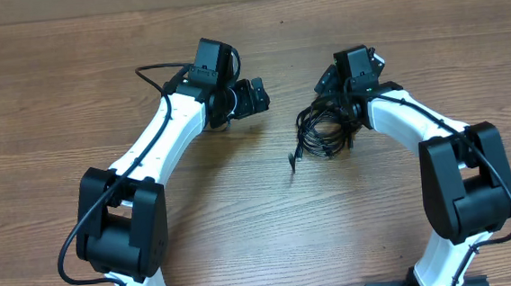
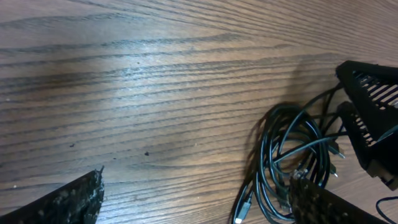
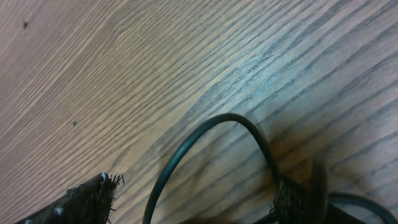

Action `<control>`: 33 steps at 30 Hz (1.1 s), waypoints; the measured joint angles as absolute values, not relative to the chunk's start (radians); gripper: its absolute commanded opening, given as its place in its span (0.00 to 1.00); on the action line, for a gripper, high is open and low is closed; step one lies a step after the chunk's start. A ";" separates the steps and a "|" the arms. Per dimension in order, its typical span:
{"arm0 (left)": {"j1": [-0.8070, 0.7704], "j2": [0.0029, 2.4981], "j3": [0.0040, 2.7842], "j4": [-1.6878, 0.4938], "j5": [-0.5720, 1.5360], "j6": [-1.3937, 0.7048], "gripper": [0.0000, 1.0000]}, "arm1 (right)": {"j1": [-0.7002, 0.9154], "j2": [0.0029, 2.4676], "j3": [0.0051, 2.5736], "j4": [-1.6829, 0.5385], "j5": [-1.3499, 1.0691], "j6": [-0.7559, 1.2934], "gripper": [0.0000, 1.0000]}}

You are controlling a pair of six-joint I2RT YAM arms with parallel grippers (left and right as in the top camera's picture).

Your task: Untangle cables

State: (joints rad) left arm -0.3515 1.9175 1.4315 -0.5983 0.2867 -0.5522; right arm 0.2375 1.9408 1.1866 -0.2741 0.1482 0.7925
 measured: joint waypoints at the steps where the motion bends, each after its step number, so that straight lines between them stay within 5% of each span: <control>1: -0.352 1.917 1.431 -0.599 0.280 -0.553 0.95 | 0.237 1.942 1.186 -0.266 0.151 0.792 0.78; 10: -0.352 1.917 1.431 -0.600 0.249 -0.552 0.97 | 0.237 1.953 1.189 -0.274 0.170 0.765 0.89; 19: -0.352 1.917 1.431 -0.600 0.237 -0.552 1.00 | 0.237 1.890 1.277 -0.535 0.155 0.764 0.99; 33: -0.352 1.917 1.431 -0.593 0.215 -0.552 1.00 | 0.266 1.867 1.254 -0.578 0.118 0.840 1.00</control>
